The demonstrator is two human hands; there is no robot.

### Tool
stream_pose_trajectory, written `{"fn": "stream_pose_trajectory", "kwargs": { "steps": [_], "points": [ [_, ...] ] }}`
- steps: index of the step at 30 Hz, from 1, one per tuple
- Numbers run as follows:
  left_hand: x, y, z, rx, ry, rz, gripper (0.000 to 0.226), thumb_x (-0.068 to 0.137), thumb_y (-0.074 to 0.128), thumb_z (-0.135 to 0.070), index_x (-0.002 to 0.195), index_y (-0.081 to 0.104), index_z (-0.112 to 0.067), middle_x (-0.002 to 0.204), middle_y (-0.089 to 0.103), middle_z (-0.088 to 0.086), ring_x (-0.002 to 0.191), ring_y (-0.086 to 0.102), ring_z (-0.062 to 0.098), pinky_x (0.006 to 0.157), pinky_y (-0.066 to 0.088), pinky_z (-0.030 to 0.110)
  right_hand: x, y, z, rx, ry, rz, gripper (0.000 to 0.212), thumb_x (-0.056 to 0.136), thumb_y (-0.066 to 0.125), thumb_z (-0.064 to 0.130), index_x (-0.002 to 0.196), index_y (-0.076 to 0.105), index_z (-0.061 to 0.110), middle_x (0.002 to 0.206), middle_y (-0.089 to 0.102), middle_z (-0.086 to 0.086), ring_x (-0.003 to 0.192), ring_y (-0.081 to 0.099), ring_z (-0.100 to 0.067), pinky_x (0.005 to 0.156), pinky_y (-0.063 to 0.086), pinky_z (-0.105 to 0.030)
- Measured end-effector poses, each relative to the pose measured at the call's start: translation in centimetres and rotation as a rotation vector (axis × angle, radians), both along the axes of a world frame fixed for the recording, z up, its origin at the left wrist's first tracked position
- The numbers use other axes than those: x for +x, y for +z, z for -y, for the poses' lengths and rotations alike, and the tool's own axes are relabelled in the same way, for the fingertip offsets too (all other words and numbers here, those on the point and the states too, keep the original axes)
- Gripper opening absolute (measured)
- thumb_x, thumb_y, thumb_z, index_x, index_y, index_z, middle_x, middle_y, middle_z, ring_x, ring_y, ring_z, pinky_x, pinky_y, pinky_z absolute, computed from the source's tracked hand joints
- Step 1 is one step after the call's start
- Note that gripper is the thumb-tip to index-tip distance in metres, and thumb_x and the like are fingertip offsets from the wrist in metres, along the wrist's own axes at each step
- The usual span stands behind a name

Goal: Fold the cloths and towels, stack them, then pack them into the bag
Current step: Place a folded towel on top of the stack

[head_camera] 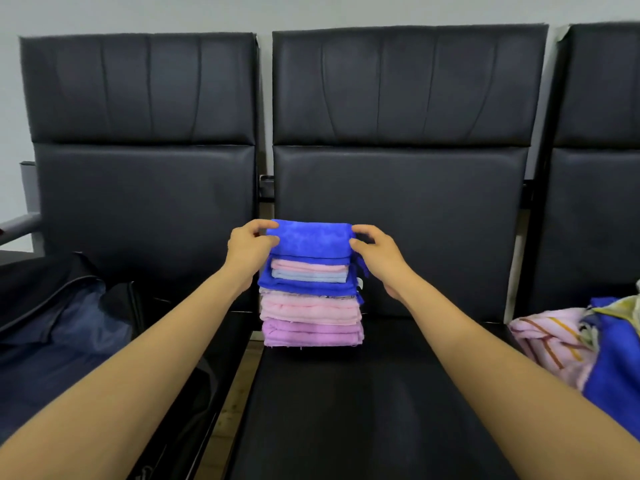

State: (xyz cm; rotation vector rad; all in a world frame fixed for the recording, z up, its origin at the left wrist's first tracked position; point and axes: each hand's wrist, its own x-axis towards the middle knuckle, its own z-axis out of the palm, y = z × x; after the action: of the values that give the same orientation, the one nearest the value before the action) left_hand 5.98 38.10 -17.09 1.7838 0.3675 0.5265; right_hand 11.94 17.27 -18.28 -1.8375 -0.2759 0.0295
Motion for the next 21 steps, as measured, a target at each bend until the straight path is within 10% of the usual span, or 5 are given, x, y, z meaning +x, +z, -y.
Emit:
{"fn": "stream_pose_trajectory", "kwargs": {
  "steps": [9, 21],
  "points": [
    [-7.2, 0.3, 13.0, 0.004, -0.289, -0.063, 0.017, 0.088, 0.062, -0.005, 0.103, 0.066, -0.013, 0.098, 0.061, -0.002, 0.095, 0.057, 0.015, 0.084, 0.047, 0.026, -9.2, 2.0, 9.5, 0.055, -0.158, 0.000, 0.029, 0.094, 0.057, 0.019, 0.123, 0.057, 0.024, 0.132, 0.053, 0.002, 0.122, 0.050, -0.016, 0.104, 0.043, -0.039],
    [-9.1, -5.5, 34.8, -0.117, -0.800, -0.329, 0.022, 0.089, 0.056, 0.000, 0.104, 0.062, -0.014, 0.099, 0.060, 0.002, 0.095, 0.056, 0.013, 0.072, 0.048, 0.021, -16.7, -5.2, 33.1, -0.197, -0.717, -0.050, 0.025, 0.087, 0.064, 0.008, 0.112, 0.063, 0.002, 0.115, 0.061, -0.018, 0.111, 0.055, -0.033, 0.095, 0.041, -0.038]
  ]
}}
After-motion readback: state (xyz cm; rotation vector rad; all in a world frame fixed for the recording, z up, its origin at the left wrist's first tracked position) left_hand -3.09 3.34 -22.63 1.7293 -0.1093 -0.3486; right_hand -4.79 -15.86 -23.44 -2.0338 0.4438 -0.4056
